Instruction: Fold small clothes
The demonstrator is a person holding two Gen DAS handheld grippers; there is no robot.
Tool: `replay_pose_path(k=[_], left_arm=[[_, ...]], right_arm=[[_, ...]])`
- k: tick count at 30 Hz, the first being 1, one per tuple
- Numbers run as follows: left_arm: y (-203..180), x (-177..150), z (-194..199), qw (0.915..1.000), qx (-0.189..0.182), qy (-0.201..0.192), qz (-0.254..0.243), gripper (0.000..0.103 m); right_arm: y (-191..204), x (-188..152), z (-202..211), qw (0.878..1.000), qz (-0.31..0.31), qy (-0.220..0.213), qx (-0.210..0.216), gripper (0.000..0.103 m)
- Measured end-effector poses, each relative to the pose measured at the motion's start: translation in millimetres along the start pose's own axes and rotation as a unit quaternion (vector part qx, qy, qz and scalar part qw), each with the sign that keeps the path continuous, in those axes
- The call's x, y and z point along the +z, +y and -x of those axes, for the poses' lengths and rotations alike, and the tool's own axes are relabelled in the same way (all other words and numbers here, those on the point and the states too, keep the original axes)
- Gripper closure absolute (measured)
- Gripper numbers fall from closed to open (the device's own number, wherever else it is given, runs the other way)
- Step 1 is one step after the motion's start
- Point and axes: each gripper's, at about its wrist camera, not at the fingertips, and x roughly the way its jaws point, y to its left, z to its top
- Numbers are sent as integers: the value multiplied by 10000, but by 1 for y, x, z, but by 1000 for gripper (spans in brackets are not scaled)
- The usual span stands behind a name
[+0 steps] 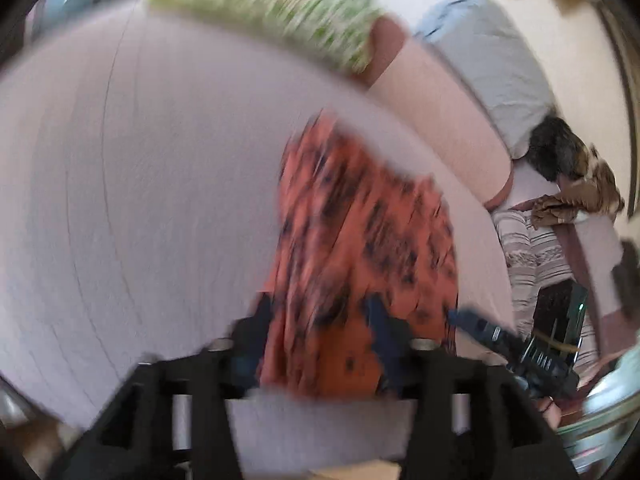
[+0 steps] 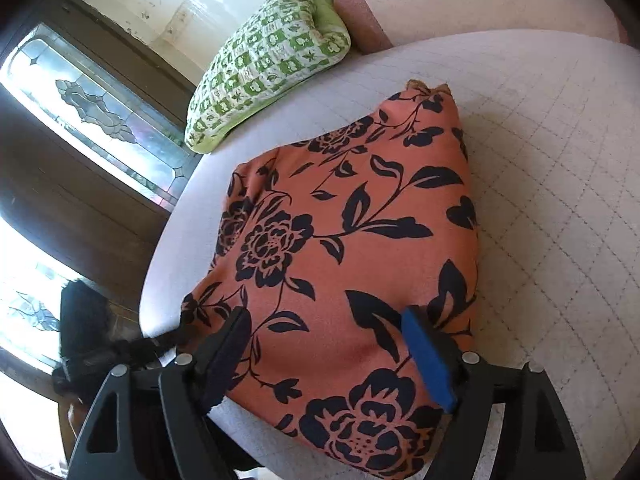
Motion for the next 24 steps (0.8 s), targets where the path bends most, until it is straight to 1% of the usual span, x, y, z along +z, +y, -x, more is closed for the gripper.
replay_pose_path(k=[1,2,3,4,5,6,7,8,9,10,11,12,13,15,17,20,21,22,23,24], left_arm=[[-7,10,0,9998,13,-130,-164,38],[-13,27,-8,9992,-46,-163,-371,38],[-15,39,-19,9987,-71,-137,-485,38],[-15,53,-37,9983,25,-54,-585,38],[-11,62,-54,9982,154,42,-583,39],[-4,73,-73,9984,178,207,-488,40],[2,84,-87,9988,72,338,-332,40],[8,91,-99,9989,-64,424,-166,48],[12,98,-110,9987,-129,482,-39,64],[20,100,-118,9981,-190,584,96,73],[28,104,-127,9967,-242,718,308,78],[40,107,-134,9945,-318,760,640,79],[52,108,-139,9909,-491,824,949,80],[63,107,-140,9867,-720,902,1144,80],[60,109,-140,9877,-751,932,1009,80],[59,111,-135,9870,-815,967,994,77],[53,112,-128,9904,-722,891,778,74],[46,113,-122,9933,-644,789,539,74],[39,113,-116,9954,-606,679,308,71],[33,116,-113,9963,-601,595,176,67]], right_arm=[[-3,-1,2,10000,-51,1,67,22],[-5,-1,3,9999,-100,-1,121,22],[-7,-1,3,9997,-159,-11,176,22],[-6,0,2,9995,-210,-24,231,22],[-6,0,2,9994,-236,-30,264,22],[-7,0,1,9992,-256,-36,298,22],[-8,-1,2,9990,-279,-43,344,22],[-9,-1,2,9988,-297,-53,378,22],[-11,-2,3,9986,-316,-71,420,22],[-11,-3,2,9985,-318,-85,443,22],[-11,-4,2,9984,-303,-101,466,22],[-11,-5,2,9984,-293,-107,482,22],[-11,-6,2,9982,-275,-102,519,22],[-10,-9,0,9982,-213,-35,555,22],[-9,-11,-2,9982,-183,-7,564,22],[-9,-13,-2,9980,-224,0,593,20],[-8,-12,-2,9980,-244,26,584,20],[-7,-11,-1,9980,-250,60,574,20],[-6,-9,1,9981,-254,68,566,20],[-5,-7,4,9979,-266,36,581,20]])
